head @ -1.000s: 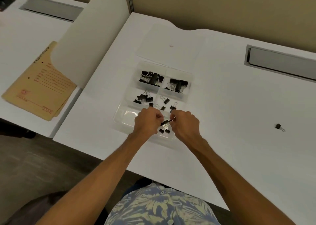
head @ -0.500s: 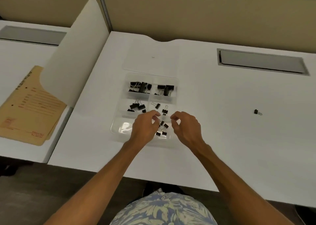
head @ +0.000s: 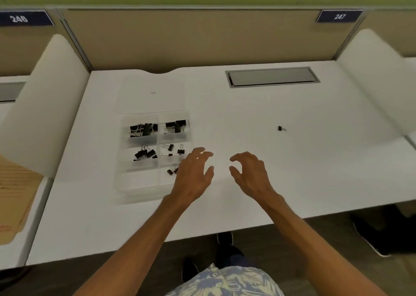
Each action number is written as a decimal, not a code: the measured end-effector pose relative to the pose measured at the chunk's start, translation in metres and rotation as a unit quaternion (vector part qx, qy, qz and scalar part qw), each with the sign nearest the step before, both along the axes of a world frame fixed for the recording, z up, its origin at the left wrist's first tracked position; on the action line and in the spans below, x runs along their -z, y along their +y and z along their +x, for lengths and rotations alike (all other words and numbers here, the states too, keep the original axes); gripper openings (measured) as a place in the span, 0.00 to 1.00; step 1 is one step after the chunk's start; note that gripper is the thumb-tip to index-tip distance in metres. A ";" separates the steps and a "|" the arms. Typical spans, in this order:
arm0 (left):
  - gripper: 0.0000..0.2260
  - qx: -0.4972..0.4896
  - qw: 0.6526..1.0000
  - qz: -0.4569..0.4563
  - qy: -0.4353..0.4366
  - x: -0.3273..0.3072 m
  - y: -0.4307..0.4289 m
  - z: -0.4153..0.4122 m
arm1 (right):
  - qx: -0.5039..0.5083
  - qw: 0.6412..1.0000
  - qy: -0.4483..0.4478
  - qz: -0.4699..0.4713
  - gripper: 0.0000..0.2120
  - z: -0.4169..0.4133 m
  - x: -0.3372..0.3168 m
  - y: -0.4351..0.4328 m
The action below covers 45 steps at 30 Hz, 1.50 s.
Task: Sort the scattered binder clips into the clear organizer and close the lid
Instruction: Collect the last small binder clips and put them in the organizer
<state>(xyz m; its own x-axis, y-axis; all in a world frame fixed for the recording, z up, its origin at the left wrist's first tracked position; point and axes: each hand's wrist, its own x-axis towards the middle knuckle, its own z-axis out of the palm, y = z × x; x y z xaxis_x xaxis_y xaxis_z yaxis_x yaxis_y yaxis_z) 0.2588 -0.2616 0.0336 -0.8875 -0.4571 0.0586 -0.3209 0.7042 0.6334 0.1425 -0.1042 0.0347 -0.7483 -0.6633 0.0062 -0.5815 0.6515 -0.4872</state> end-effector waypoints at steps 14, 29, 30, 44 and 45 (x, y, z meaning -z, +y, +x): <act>0.19 0.031 0.998 -0.031 -0.053 0.009 0.061 -0.123 | 0.030 0.999 -0.014 0.006 0.12 -0.130 0.010 0.074; 0.20 -0.039 0.993 0.001 -0.110 0.018 0.108 -0.222 | -0.003 0.998 -0.039 0.041 0.14 -0.282 0.043 0.094; 0.21 -0.042 0.992 -0.001 -0.117 0.018 0.108 -0.225 | -0.008 0.998 -0.035 0.042 0.14 -0.287 0.045 0.092; 0.21 -0.076 0.987 0.009 -0.143 0.026 0.104 -0.233 | -0.047 0.992 0.046 0.108 0.08 -0.324 0.080 0.061; 0.21 -0.078 0.987 0.010 -0.141 0.026 0.103 -0.232 | -0.047 0.992 0.052 0.105 0.06 -0.323 0.081 0.062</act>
